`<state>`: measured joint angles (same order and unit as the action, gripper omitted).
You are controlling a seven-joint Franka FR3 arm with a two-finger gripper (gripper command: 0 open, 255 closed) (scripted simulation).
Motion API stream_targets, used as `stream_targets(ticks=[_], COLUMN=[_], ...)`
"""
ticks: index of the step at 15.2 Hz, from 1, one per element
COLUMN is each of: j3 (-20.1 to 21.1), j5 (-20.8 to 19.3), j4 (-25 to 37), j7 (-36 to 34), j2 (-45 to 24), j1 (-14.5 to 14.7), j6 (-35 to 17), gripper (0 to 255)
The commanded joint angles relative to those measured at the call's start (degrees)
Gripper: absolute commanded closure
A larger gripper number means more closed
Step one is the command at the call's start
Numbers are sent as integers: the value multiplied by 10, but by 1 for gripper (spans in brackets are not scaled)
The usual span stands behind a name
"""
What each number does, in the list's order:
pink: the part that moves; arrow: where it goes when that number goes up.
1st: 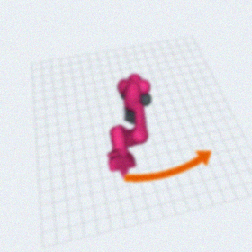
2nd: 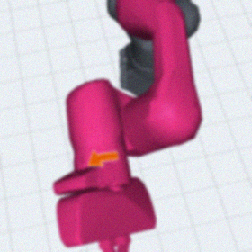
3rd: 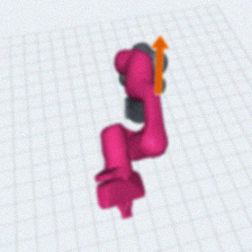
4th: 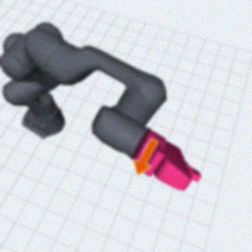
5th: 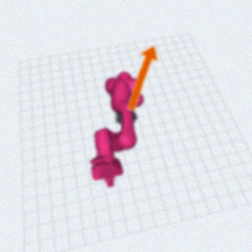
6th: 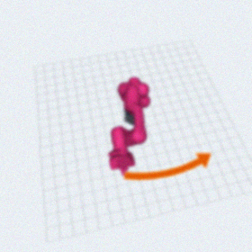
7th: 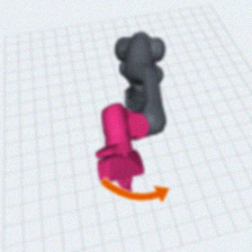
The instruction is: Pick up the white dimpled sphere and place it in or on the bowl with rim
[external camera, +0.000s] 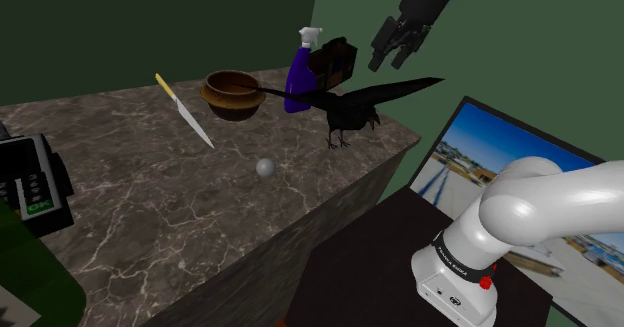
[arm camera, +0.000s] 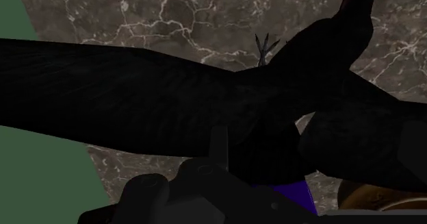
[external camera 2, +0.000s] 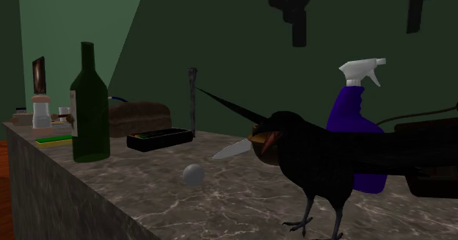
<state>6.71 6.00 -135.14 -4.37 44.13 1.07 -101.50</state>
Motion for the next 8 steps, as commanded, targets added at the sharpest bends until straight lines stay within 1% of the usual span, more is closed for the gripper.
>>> stream_targets(ticks=[1, 8], j3=[27, 117], j5=[12, 40], j4=[-16, -28], j7=[-25, -106], j2=[-9, -70], j1=[8, 29], j6=[-24, -92], gripper=[0, 0])
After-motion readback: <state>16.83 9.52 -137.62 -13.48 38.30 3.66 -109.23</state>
